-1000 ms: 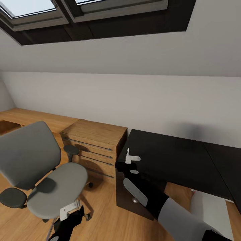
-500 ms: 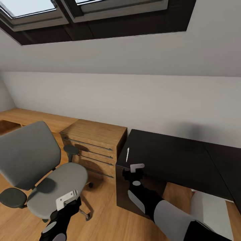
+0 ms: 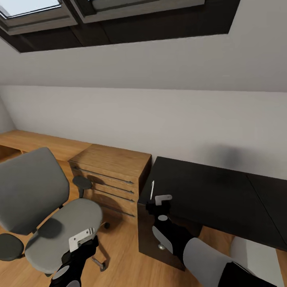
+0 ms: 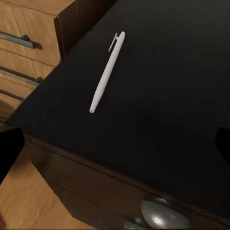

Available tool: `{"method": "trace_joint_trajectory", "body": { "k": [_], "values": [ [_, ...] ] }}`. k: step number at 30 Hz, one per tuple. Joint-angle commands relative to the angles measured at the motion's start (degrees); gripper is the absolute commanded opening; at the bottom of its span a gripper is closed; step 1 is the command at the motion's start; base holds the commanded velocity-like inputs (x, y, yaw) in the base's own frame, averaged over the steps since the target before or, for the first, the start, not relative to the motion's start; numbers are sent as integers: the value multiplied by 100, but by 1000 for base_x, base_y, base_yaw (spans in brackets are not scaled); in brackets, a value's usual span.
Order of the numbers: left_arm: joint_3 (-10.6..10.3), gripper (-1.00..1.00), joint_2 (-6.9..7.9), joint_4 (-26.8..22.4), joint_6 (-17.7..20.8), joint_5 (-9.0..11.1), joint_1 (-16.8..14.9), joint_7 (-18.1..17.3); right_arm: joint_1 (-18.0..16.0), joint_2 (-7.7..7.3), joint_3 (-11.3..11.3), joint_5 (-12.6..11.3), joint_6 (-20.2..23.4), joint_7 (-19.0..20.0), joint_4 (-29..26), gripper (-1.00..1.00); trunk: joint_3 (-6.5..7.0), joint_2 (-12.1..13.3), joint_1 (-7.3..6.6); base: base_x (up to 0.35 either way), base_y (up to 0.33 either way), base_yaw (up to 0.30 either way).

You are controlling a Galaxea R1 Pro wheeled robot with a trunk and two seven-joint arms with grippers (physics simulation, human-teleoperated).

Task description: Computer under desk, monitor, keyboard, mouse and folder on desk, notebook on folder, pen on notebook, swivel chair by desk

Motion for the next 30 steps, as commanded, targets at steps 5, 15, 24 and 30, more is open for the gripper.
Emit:
{"method": "trace_joint_trajectory", "body": {
  "k": [5,15,24,30],
  "values": [
    [-244,100,0,-1,30,12,-7,54,-6,-12,10,-80,39,-48,-6,100,-7,-4,4,178,0,0],
    [-274,100,2,8,30,6,-7,76,-3,16,-708,-36,43,-83,-70,100,-7,-4,4,256,0,0],
    [-261,100,13,9,35,5,-7,55,-3,25,-654,-35,49,-48,-77,100,-7,-4,4,261,90,0],
    [-238,100,17,-7,38,4,-7,54,-4,51,-614,-42,161,-32,-22,100,-7,-4,4,90,53,0]
  ]
}}
